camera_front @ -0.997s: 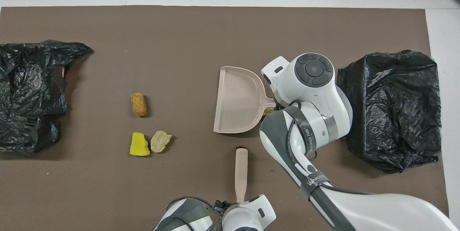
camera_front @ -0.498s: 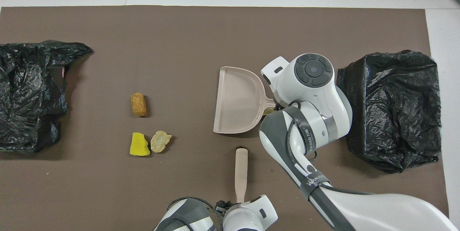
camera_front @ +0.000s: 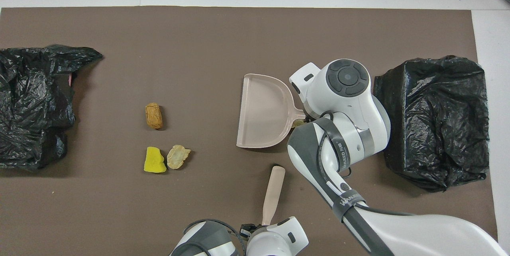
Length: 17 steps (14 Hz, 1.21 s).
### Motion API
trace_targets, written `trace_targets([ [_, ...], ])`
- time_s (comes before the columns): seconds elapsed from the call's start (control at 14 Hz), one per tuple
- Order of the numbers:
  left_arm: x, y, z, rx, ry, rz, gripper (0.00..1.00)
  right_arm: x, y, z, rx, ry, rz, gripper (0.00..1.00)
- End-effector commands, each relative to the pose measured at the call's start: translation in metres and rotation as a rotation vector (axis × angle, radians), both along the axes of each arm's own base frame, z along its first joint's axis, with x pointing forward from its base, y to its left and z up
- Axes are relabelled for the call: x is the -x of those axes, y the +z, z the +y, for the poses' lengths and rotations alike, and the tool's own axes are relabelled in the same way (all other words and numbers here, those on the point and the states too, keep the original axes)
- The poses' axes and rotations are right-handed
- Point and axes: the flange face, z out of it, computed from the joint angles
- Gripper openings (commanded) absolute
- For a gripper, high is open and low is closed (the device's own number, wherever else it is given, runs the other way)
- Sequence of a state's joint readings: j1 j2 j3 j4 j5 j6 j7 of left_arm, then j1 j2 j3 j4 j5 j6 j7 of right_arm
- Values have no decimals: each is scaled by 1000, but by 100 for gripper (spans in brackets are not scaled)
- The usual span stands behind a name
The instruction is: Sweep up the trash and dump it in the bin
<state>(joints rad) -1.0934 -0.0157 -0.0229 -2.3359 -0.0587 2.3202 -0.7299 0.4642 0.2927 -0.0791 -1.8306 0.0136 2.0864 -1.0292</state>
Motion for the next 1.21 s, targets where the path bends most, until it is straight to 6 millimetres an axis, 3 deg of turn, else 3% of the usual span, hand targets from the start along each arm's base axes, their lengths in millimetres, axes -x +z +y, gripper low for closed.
trace_targets([
  [0.0,-14,28,22,-21,48,-3,0,1,-3,0,-4,-13,-5,0],
  [0.14,-30,40,44,-59,127,20,0,1,-2,2,-4,-19,-7,0],
  [0.57,-111,56,130,-113,409,67,0,8,-1,5,-39,-4,39,0],
  [0.78,-141,56,175,-137,612,82,0,30,0,37,-35,62,54,0],
  [1.0,-163,56,208,-168,670,44,0,28,-9,43,-42,33,27,0],
  [1.14,-172,67,231,-179,676,0,0,35,-14,65,-50,6,2,0],
])
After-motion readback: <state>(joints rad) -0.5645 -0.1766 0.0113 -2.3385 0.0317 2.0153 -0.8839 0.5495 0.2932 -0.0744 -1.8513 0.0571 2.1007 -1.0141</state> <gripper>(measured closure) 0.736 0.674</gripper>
